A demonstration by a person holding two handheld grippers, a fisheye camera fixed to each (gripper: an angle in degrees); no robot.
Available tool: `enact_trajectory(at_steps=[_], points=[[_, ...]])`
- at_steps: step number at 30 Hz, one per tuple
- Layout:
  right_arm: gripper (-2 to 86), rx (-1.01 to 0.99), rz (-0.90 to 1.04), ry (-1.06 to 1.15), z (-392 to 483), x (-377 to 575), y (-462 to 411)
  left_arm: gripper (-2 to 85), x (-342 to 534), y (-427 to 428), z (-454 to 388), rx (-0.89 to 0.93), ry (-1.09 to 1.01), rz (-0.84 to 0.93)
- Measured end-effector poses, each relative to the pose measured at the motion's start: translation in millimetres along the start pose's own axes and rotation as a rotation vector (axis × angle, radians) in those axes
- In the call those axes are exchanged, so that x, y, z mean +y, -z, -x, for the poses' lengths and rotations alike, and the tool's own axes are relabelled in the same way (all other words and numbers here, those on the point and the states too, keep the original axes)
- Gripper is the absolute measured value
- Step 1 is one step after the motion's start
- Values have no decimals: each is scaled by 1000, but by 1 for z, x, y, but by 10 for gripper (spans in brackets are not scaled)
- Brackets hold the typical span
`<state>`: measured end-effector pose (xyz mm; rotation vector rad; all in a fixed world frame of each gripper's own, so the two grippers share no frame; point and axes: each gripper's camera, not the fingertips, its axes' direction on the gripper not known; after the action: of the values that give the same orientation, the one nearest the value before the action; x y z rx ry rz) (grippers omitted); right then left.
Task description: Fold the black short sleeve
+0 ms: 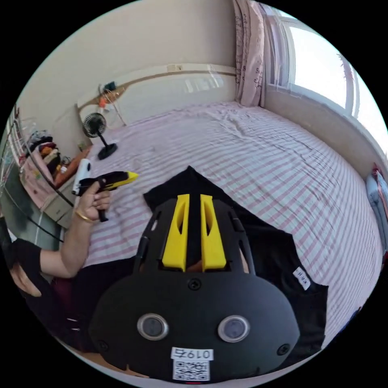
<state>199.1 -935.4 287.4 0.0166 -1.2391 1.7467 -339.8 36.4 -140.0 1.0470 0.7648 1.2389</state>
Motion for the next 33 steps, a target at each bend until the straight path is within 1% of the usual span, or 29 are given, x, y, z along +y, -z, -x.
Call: enact_trajectory(at_steps=[1, 2, 3, 4, 5, 6, 7, 8, 9, 10, 11, 12, 13, 15, 17, 18, 20, 21, 22, 24, 25, 30, 33], points=[[2, -90, -84, 6, 28, 36, 33, 14, -1, 4, -15, -9, -35, 8], [-4, -130, -166, 16, 58, 75, 63, 14, -2, 12, -44, -16, -102, 26], [-5, -137, -201, 15, 73, 94, 77, 15, -4, 20, -70, -8, -169, 59], [-7, -141, -263, 19, 104, 135, 101, 15, -4, 23, -82, -11, -203, 91], [-8, -130, -309, 32, 134, 174, 121, 14, 1, 30, -102, -10, -269, 170], [-9, -116, -319, 33, 147, 193, 129, 14, 14, 45, -118, 39, -353, 223], [-9, -82, -334, 38, 173, 230, 145, 13, 24, 55, -123, 62, -394, 248], [-9, -34, -355, 19, 194, 269, 162, 13, 47, 74, -129, 68, -453, 327], [-8, -9, -366, -5, 202, 288, 171, 14, 74, 93, -129, 79, -491, 398], [-7, 10, -393, -69, 213, 328, 187, 14, 90, 103, -126, 97, -503, 422], [-6, -12, -410, -133, 219, 366, 202, 16, 122, 121, -117, 128, -504, 478], [-5, -25, -415, -161, 221, 384, 209, 18, 153, 134, -105, 138, -486, 540], [-4, -32, -419, -212, 226, 419, 224, 20, 167, 139, -99, 136, -470, 561], [1, 50, -424, -255, 238, 464, 247, 28, 215, 156, -73, 97, -402, 599], [16, 224, -422, -259, 259, 511, 275, 40, 239, 164, -54, 87, -331, 605], [21, 263, -410, -258, 264, 521, 280, 49, 250, 167, -44, 102, -287, 606], [61, 407, -357, -301, 277, 554, 289, 63, 262, 169, -36, 126, -237, 612], [72, 419, -352, -329, 277, 563, 289, 70, 266, 171, -33, 122, -217, 598], [96, 410, -358, -403, 273, 582, 291, 70, 267, 173, -32, 121, -209, 583], [109, 350, -381, -497, 266, 613, 290, 70, 260, 175, -26, 129, -155, 566], [109, 322, -400, -543, 262, 633, 288, 70, 258, 175, -23, 140, -137, 566], [104, 324, -436, -712, 245, 703, 269, 65, 245, 175, -5, 252, -25, 587], [104, 299, -468, -836, 225, 743, 258, 45, 240, 177, 2, 286, 16, 600]])
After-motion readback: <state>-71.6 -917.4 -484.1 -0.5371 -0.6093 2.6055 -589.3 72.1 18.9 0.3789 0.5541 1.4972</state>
